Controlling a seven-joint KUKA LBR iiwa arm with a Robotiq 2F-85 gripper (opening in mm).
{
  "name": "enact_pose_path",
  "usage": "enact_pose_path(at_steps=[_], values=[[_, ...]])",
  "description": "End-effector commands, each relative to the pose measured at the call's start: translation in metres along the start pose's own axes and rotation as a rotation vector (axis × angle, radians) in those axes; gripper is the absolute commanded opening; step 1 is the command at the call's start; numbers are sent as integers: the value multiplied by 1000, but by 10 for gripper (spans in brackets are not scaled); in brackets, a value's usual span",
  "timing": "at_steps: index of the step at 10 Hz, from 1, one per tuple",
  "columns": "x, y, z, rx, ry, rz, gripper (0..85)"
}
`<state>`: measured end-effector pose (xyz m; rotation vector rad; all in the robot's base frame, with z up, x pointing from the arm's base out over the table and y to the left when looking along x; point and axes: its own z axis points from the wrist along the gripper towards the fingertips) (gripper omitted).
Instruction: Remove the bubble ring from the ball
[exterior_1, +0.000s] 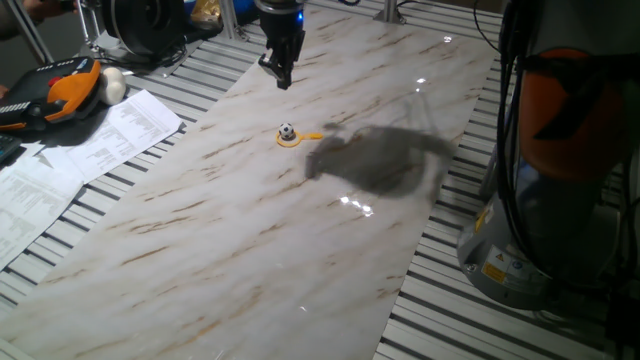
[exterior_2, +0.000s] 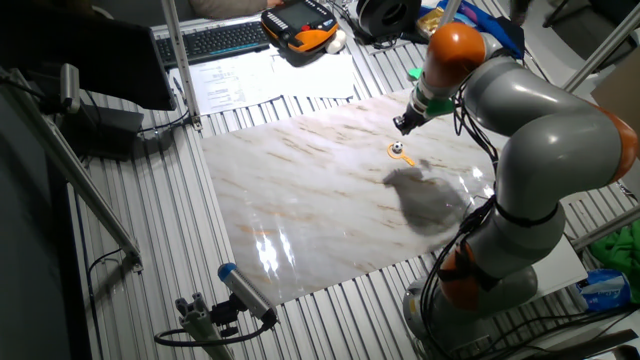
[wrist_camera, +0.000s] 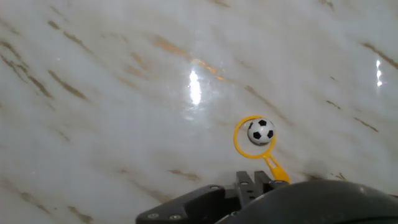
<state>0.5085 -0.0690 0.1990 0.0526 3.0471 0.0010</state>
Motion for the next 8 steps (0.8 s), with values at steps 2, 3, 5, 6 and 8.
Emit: enact_pose_path(at_steps=[2,3,5,6,8], values=[[-7,-10,6,0,0,15,170],[-12,-15,8,-3,-1,25,170],[-22,-25,19,9,-11,31,170],[-26,-28,22,13,-21,36,170],[-31,-30,29,11,-22,42,170]])
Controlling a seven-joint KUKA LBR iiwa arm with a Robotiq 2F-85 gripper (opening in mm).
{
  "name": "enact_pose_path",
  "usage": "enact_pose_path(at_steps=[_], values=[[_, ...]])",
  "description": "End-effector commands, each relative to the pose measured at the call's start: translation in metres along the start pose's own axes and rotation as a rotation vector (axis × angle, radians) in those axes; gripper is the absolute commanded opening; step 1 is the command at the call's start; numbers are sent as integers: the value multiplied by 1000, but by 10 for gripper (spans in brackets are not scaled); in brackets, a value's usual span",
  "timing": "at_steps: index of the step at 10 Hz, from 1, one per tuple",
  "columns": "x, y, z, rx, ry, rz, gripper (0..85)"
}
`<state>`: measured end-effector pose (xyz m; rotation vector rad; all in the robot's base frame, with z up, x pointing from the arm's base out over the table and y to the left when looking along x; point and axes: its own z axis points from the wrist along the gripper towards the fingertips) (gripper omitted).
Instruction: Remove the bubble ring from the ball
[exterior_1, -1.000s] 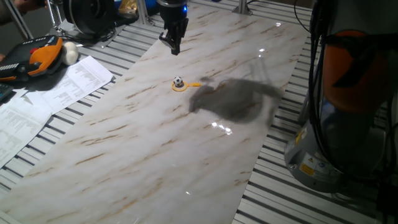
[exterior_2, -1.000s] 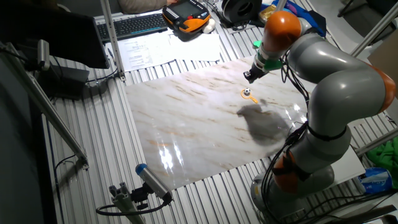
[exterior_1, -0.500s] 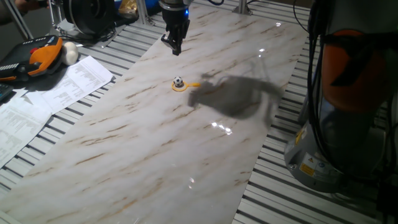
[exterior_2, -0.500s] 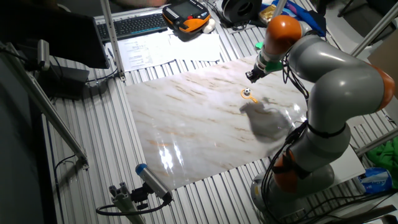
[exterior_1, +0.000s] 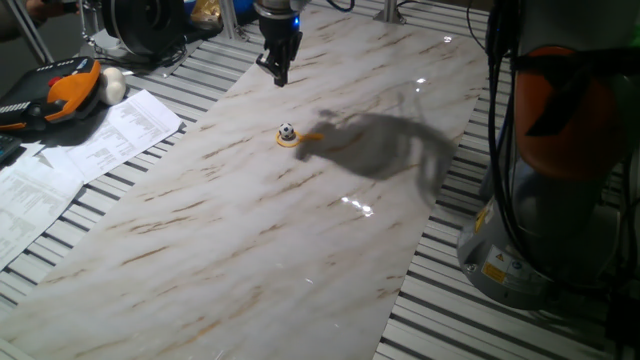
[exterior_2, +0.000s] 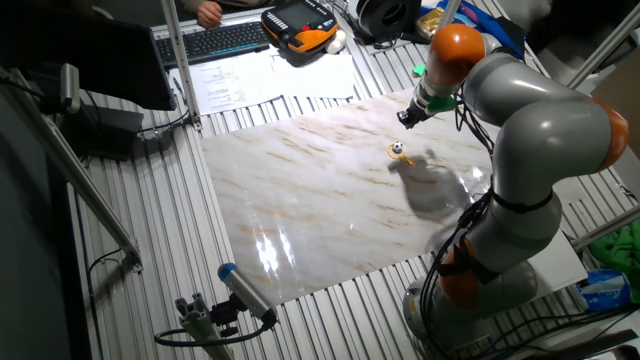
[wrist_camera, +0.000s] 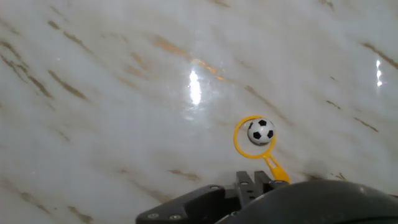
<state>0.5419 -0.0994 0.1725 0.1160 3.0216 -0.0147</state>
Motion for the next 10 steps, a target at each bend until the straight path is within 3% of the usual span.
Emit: enact_pose_path(at_steps=[1,3,6,7,9,10], values=[[-1,2,2,6,-5,-1,170],[-3,4,1,19,-7,-7,170],[-3,4,1,-9,-5,-30,170],[-3,4,1,1,17,2,170],[-3,4,1,85,67,82,170],[-3,4,1,54,81,124,170]])
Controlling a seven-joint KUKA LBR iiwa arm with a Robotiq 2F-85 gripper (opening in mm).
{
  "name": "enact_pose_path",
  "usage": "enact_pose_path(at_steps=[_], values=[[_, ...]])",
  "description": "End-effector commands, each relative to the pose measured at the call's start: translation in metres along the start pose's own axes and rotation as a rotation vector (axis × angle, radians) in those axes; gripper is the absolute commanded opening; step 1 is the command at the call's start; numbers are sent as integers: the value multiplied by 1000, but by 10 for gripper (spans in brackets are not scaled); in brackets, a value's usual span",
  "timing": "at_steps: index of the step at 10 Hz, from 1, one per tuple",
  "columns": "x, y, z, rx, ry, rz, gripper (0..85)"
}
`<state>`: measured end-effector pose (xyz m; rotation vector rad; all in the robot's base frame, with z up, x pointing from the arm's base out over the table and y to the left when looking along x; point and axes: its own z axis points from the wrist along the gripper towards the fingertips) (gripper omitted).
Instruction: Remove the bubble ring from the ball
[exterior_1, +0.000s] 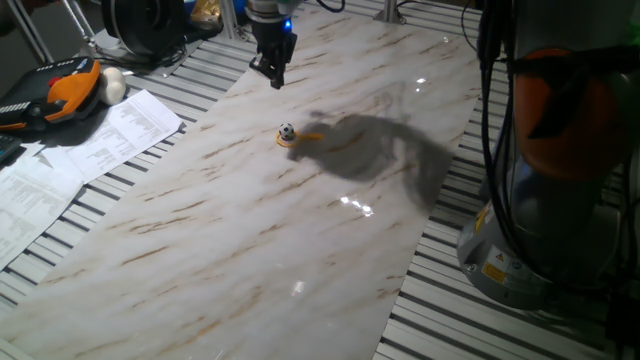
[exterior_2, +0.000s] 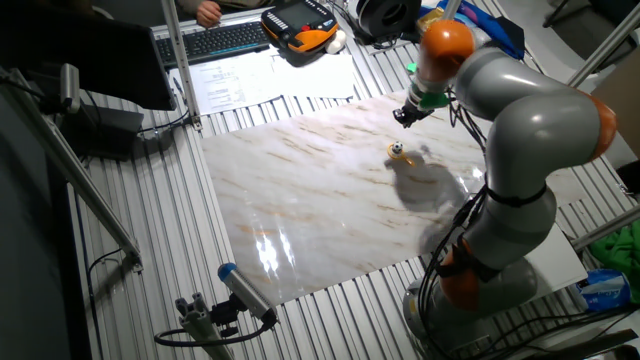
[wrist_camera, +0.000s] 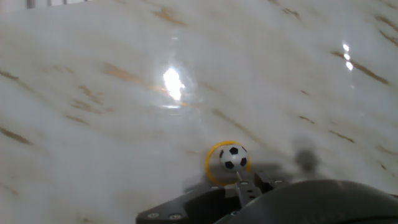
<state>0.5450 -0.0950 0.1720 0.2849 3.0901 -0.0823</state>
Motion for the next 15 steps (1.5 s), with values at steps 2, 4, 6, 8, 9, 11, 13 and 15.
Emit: enact_pose_path(at_steps=[2,4,6,8,9,11,13,15], values=[[0,-1,0,-14,-20,10,170],[0,-1,0,-7,-21,-10,170],[0,-1,0,-4,-36,-17,170],[-2,-3,1,10,-44,-47,170],[-3,-7,4,4,-46,-63,170],[-11,-21,14,-3,-48,-118,170],[-13,-33,25,-17,-45,-162,170],[-7,-44,44,-34,-67,-183,170]])
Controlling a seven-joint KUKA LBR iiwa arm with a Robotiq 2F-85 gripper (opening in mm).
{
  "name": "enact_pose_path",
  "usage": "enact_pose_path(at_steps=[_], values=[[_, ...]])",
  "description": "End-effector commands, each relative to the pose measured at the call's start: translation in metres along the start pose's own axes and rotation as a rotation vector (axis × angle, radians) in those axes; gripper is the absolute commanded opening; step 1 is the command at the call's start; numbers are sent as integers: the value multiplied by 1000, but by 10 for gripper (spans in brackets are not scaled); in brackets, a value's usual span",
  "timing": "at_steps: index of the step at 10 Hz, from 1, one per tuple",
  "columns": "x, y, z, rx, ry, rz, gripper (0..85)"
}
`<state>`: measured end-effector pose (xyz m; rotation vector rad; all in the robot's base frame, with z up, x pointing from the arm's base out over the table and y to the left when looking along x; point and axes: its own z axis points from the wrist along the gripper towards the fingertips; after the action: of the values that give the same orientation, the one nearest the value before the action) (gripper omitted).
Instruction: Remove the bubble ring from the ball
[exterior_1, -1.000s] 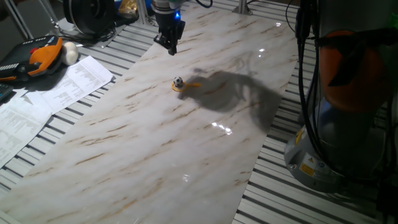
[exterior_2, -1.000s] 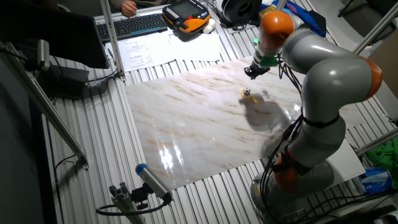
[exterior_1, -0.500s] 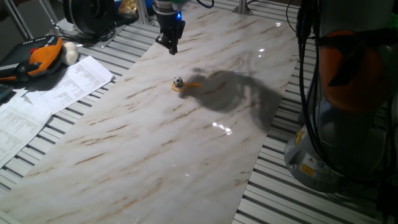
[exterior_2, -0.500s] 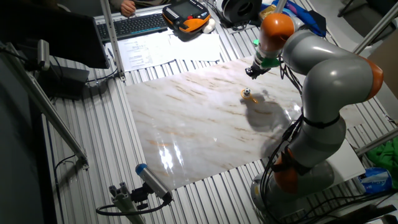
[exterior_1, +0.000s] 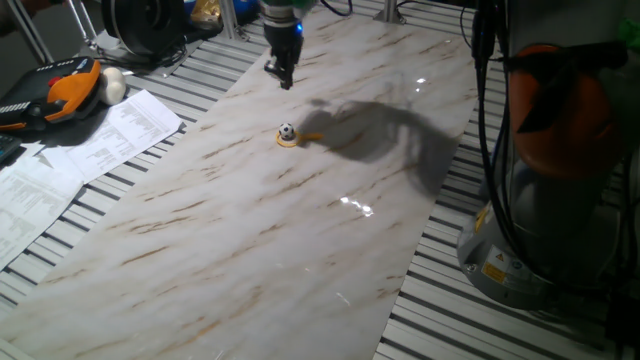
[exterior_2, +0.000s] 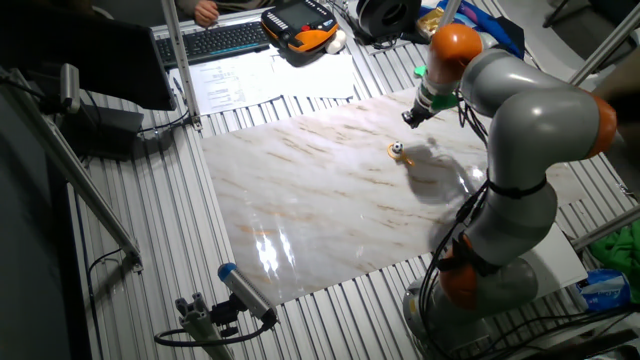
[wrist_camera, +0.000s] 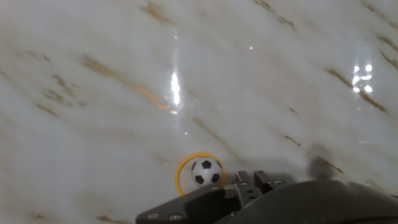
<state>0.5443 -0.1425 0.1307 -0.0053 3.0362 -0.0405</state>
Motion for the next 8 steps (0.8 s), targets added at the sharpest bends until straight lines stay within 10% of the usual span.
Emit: enact_pose_path(at_steps=[1,8], values=[[5,-4,12,-8,-12,-4,340],[30,17,43,-30,-24,16,340]])
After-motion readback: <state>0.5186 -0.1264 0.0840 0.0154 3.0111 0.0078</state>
